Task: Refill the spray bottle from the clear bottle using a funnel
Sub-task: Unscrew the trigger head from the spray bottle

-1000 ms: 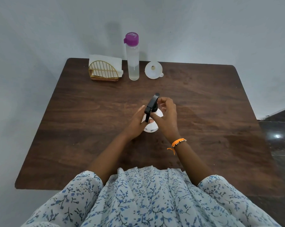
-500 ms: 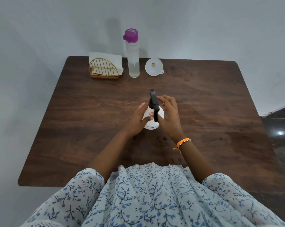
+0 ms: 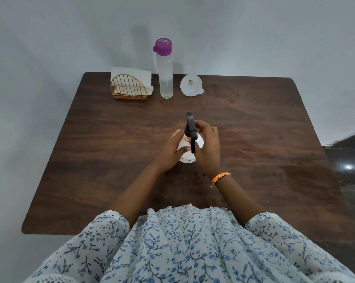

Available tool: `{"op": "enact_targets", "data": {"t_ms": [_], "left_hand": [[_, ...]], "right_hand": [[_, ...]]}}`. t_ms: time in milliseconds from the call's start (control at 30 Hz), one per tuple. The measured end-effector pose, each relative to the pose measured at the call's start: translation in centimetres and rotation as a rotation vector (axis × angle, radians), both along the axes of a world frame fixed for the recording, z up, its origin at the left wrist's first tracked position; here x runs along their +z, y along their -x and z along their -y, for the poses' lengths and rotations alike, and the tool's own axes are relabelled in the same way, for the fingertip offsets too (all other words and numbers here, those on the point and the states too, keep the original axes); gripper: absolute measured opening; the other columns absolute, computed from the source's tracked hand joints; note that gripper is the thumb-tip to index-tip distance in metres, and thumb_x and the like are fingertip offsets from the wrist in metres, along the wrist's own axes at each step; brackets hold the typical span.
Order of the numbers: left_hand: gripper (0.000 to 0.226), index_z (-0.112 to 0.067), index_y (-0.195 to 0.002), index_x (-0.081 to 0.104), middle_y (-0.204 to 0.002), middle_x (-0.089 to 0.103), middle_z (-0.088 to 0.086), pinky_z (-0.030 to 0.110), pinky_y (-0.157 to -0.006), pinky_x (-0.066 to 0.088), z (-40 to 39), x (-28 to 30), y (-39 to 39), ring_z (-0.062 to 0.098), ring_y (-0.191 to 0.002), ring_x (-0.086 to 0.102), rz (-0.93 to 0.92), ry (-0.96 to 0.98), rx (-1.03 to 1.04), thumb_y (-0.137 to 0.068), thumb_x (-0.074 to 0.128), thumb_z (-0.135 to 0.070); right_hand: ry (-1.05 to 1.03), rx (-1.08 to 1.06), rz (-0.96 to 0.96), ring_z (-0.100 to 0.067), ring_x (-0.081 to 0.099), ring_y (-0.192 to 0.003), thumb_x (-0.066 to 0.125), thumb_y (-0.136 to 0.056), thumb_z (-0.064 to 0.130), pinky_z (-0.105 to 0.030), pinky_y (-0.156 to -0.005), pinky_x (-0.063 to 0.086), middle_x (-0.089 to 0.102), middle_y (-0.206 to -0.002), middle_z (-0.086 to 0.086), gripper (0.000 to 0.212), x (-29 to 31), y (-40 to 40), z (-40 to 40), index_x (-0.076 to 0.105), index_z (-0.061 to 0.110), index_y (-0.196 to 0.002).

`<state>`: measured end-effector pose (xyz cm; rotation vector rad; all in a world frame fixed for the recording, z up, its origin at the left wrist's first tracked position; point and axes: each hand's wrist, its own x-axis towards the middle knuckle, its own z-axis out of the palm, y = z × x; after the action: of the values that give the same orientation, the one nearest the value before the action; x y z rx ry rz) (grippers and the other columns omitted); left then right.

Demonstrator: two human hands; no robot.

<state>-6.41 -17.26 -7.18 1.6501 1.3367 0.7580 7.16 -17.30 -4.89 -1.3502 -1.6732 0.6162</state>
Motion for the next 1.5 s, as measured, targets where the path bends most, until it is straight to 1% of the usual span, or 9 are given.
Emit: {"op": "enact_targets", "data": {"t_ms": [100, 267, 433, 600, 733, 900, 1200, 1300, 1500], "left_hand": [[0.044, -0.020, -0.133, 0.043, -0.142, 0.044, 0.004, 0.045, -0.111, 0.031, 0.0, -0.1, 0.1, 0.022, -0.136, 0.035, -0.018, 0.009, 0.009, -0.090, 0.049, -0.020], [0.043, -0.022, -0.136, 0.041, -0.137, 0.046, -0.004, 0.043, -0.111, 0.032, 0.1, -0.2, 0.2, 0.019, -0.136, 0.035, 0.007, -0.029, 0.009, -0.094, 0.041, -0.011], [0.042, -0.015, -0.130, 0.045, -0.131, 0.050, 0.009, 0.034, -0.103, 0.036, 0.1, 0.1, 0.1, 0.019, -0.125, 0.044, -0.015, -0.008, -0.018, -0.090, 0.047, -0.026], [0.064, -0.005, -0.123, 0.046, -0.125, 0.050, 0.014, 0.040, -0.097, 0.040, 0.0, 0.3, 0.0, 0.025, -0.114, 0.047, -0.083, 0.031, -0.002, -0.079, 0.044, -0.050], [0.050, -0.011, -0.131, 0.042, -0.136, 0.047, 0.008, 0.042, -0.106, 0.036, 0.0, 0.2, 0.0, 0.022, -0.128, 0.041, -0.092, 0.035, -0.013, -0.086, 0.047, -0.034], [0.045, -0.017, -0.136, 0.040, -0.141, 0.045, 0.007, 0.044, -0.110, 0.031, -0.3, 0.0, 0.1, 0.024, -0.135, 0.036, -0.093, 0.021, -0.002, -0.092, 0.052, -0.012], [0.064, -0.017, -0.133, 0.039, -0.131, 0.053, 0.003, 0.048, -0.097, 0.042, -0.9, 1.3, 0.4, 0.025, -0.118, 0.049, -0.189, 0.078, -0.018, -0.076, 0.053, -0.042], [0.065, -0.018, -0.134, 0.037, -0.135, 0.050, 0.003, 0.050, -0.100, 0.040, -1.1, 1.0, 0.5, 0.025, -0.122, 0.047, -0.192, 0.091, -0.021, -0.077, 0.054, -0.045], [0.060, -0.026, -0.141, 0.034, -0.144, 0.044, 0.000, 0.052, -0.108, 0.032, -1.0, 0.4, 0.3, 0.024, -0.130, 0.041, -0.168, 0.079, -0.008, -0.086, 0.057, -0.038]], "right_hand": [[0.038, -0.003, -0.011, 0.012, 0.037, -0.105, 0.071, -0.075, 0.009, -0.008, -0.085, 0.037, 0.048, -0.106, 0.031, 0.052, 0.1, -0.1, 0.2, 0.051, 0.026, -0.120], [0.006, 0.051, 0.019, -0.010, 0.042, -0.111, 0.082, -0.066, 0.027, -0.025, -0.088, 0.044, 0.042, -0.108, 0.030, 0.064, 0.5, 0.2, 0.5, 0.051, 0.014, -0.120], [0.007, -0.010, -0.021, -0.015, 0.046, -0.111, 0.070, -0.079, 0.027, -0.033, -0.092, 0.044, 0.050, -0.109, 0.011, 0.044, 0.3, 0.5, 0.7, 0.056, 0.014, -0.118], [-0.048, -0.035, -0.016, -0.008, 0.036, -0.101, 0.058, -0.086, 0.016, -0.010, -0.086, 0.034, 0.055, -0.112, -0.003, 0.027, 0.4, 0.1, 0.2, 0.063, 0.011, -0.112], [-0.091, -0.012, 0.096, -0.009, 0.036, -0.100, 0.070, -0.079, 0.020, -0.007, -0.088, 0.028, 0.059, -0.108, 0.002, 0.039, 0.6, -0.4, 0.2, 0.062, 0.015, -0.117], [-0.098, -0.074, 0.118, -0.010, 0.040, -0.099, 0.068, -0.076, 0.038, -0.021, -0.086, 0.038, 0.061, -0.105, 0.008, 0.040, 1.1, 0.1, 0.4, 0.062, 0.018, -0.110], [0.213, 0.013, -0.239, -0.003, 0.040, -0.103, 0.063, -0.085, 0.010, -0.021, -0.085, 0.042, 0.040, -0.101, 0.017, 0.028, 3.7, 0.1, 0.9, 0.054, 0.021, -0.109], [0.199, 0.031, -0.363, -0.013, 0.050, -0.105, 0.062, -0.083, 0.013, -0.021, -0.085, 0.043, 0.049, -0.108, 0.000, 0.032, 5.1, -0.3, 0.9, 0.051, 0.034, -0.105], [0.075, 0.000, -0.506, 0.008, 0.056, -0.075, 0.058, -0.088, 0.000, -0.009, -0.068, 0.045, 0.059, -0.089, 0.005, 0.026, 8.1, -1.3, 0.4, 0.054, 0.005, -0.113]]}}
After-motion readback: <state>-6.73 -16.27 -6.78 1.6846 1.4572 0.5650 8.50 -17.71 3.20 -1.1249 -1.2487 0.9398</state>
